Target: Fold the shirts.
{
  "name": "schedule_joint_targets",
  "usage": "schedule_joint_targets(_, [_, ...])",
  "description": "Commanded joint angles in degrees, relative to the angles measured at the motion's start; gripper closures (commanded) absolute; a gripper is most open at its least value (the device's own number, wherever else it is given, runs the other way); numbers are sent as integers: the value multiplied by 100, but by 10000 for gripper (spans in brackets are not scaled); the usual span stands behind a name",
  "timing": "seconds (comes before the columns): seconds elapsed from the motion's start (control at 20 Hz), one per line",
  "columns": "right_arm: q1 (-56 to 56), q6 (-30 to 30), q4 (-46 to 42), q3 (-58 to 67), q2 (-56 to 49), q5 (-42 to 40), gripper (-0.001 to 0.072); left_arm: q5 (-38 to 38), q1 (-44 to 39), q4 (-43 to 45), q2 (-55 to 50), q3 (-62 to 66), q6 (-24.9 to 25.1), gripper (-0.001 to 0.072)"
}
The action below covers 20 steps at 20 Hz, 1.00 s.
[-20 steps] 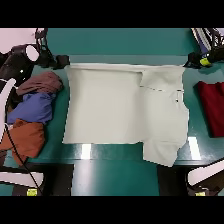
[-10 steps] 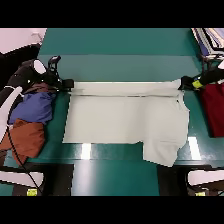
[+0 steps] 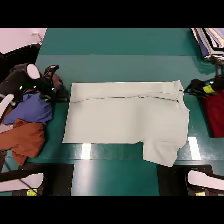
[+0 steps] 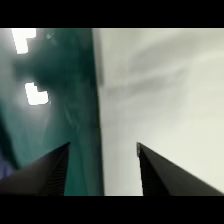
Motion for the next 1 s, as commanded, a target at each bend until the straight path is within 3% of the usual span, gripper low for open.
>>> schedule_joint_targets(0.0, [-389,0,127,-708,988,278,341,-275,-2,131,1189,-1349,-37,207])
schedule_joint_targets(0.3, [-498,0,146,-1373,1843,225,341,-50,-2,-313,2444,-3359,-442,206])
schedule_joint_targets(0.45, [-498,0,391,-1375,1891,249,341,286,-2,-831,2472,-3626,-426,207])
schedule_joint_targets(0.6, [-498,-2,570,-1375,1891,284,341,426,-2,-1410,2470,-3703,-105,207])
schedule_joint_targets(0.85, [-498,0,557,-1375,1891,382,341,358,-2,-1460,2470,-3797,-74,209])
schedule_joint_targets(0.9, [-498,0,557,-1377,1891,396,341,372,-2,-1460,2470,-3866,-74,241])
schedule_joint_targets(0.95, [-498,-2,557,-1377,1891,396,341,385,-2,-1458,2470,-3932,-70,488])
